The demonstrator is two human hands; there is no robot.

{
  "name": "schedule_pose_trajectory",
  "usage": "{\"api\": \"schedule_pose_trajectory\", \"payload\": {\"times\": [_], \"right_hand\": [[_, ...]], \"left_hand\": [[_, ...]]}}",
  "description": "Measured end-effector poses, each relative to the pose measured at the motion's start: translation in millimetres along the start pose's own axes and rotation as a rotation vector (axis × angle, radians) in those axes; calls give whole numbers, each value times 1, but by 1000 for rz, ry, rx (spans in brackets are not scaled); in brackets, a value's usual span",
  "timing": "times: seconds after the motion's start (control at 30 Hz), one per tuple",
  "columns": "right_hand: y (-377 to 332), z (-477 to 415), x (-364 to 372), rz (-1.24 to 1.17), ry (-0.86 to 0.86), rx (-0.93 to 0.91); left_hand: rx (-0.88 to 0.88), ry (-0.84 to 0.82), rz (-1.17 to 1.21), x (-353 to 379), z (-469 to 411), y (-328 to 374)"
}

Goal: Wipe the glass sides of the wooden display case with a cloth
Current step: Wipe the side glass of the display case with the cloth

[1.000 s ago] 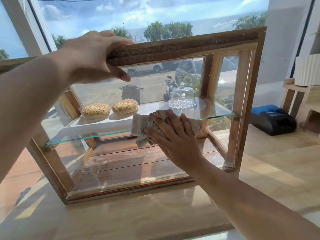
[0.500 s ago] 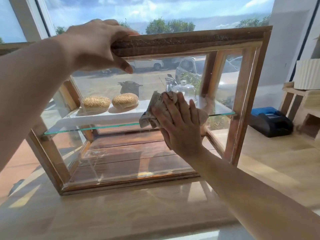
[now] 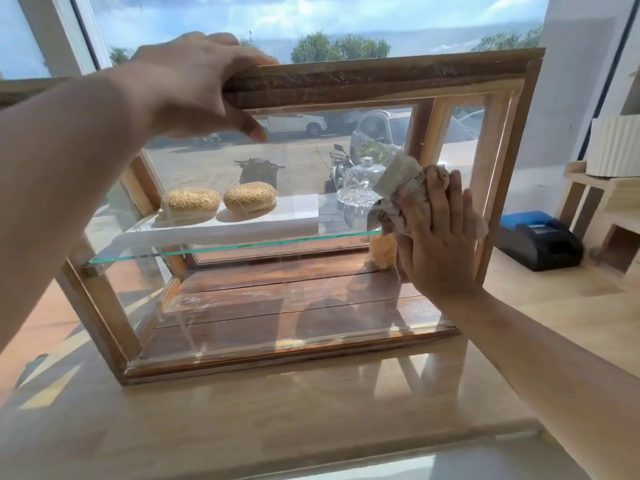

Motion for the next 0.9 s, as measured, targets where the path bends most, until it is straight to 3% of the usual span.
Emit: {"api": "schedule_pose_trajectory", "payload": {"times": [0.1,0.2,0.3,0.4,0.6,0.73,0.9], "right_hand": [[-59,-35,25,-85,108,-14],[-91,-10,41,-97,-19,-201],[-82,28,43,-40,-158,-397],[-39,57,30,37,-227,-471],[23,36,-7,64,-189,-254],[-27,-8,13,-22,-67,-119],[-92,-1,45,-91,-111,-249]], "left_hand": [[-6,-11,-12,-1,0,-1],[-5,-27,-14,-1,0,0],[-16,-29,-16,-3,2,0],[-19,-27,7,-5,2,0],[-14,-36,15,-3,1,3],[-20,-37,1,-4,2,2],[-11,-41,12,-4,2,2]]}}
Point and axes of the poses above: each hand's wrist, its own z-axis away from the middle knuckle, its own x-axis out of the palm, y = z × x, the point moved 2 cm from there along -z, towards the middle knuckle, and after that the axes turned 15 degrees about -z, right-handed, at the moved point
